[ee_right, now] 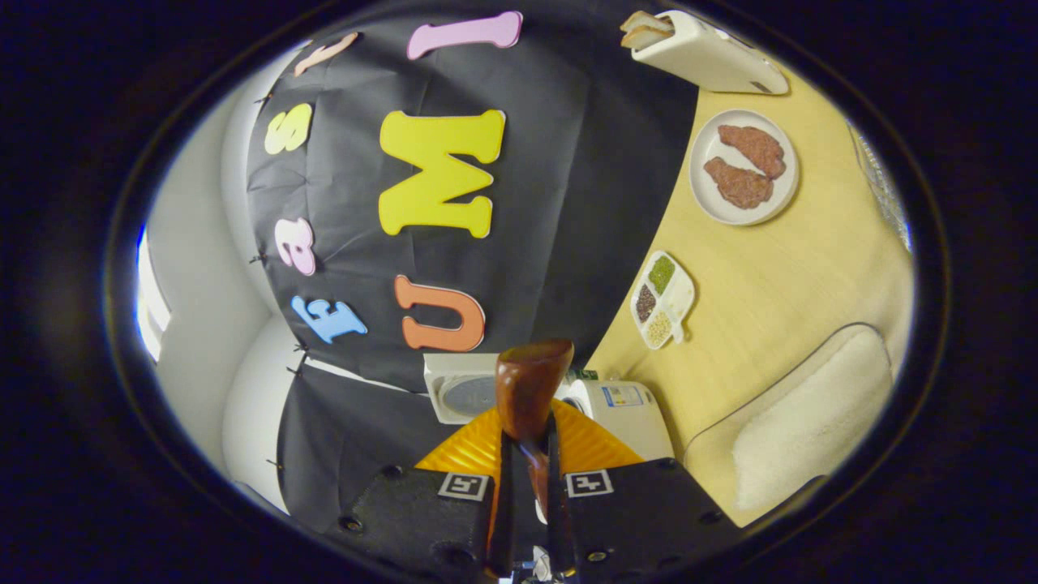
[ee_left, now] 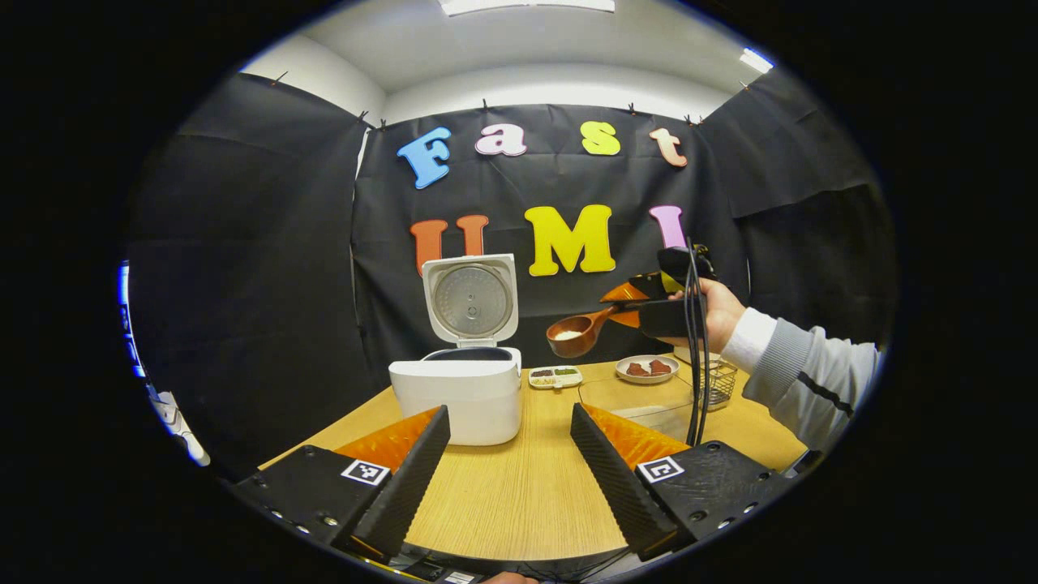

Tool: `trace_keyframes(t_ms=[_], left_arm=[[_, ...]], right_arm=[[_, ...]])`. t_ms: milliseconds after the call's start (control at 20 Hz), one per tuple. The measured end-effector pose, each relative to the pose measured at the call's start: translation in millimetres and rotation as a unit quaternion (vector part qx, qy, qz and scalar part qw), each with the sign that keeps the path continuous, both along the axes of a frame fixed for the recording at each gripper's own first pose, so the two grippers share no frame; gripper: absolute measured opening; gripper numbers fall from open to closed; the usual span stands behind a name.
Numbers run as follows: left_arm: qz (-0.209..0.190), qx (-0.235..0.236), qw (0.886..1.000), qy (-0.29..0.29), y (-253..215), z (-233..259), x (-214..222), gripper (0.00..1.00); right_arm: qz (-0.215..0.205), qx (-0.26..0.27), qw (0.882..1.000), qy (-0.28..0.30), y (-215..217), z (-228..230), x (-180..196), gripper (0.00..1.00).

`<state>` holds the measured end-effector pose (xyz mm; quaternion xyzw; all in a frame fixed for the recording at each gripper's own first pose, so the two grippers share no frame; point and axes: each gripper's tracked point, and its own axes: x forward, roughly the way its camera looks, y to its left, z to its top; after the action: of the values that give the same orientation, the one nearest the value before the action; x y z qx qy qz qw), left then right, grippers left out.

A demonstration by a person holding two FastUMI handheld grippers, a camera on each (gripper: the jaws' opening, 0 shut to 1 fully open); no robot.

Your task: Close the left gripper, press the button to open the rice cooker; take a wooden spoon from the chopstick holder with the right hand, scoop a spoonful of rice and pour it into the rice cooker, then put the wooden spoon back into the chopstick holder.

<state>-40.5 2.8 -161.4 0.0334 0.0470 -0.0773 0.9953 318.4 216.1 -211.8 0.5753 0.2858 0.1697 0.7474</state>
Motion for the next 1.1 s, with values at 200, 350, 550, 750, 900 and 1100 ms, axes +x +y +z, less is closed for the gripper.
trace_keyframes(t_ms=[200, 350, 550, 750, 900, 1100], left_arm=[[0.001, 0.009, 1.000, 0.003, 4.9, -11.5, 10.5, 0.96], [0.011, 0.009, 1.000, 0.009, 12.7, -16.9, 17.2, 0.95], [0.019, -0.001, 1.000, 0.022, 23.5, -26.4, 20.2, 0.95], [0.049, 0.004, 0.998, 0.030, 49.6, -29.5, 20.4, 0.96], [0.066, -0.011, 0.996, 0.050, 64.8, -35.7, 18.9, 0.96], [0.079, -0.030, 0.995, 0.058, 75.4, -37.7, 19.7, 0.95]], right_arm=[[0.022, -0.041, 0.999, -0.012, 61.1, 8.6, 29.2, 0.21], [0.036, -0.090, 0.994, -0.043, 108.8, 12.7, 51.5, 0.21], [0.041, -0.173, 0.980, -0.090, 158.6, 7.9, 81.3, 0.22], [0.032, -0.269, 0.952, -0.144, 183.8, -4.2, 98.0, 0.21], [0.045, -0.334, 0.923, -0.184, 197.5, -15.8, 102.3, 0.21], [0.064, -0.401, 0.883, -0.235, 218.5, -13.7, 99.1, 0.21]])
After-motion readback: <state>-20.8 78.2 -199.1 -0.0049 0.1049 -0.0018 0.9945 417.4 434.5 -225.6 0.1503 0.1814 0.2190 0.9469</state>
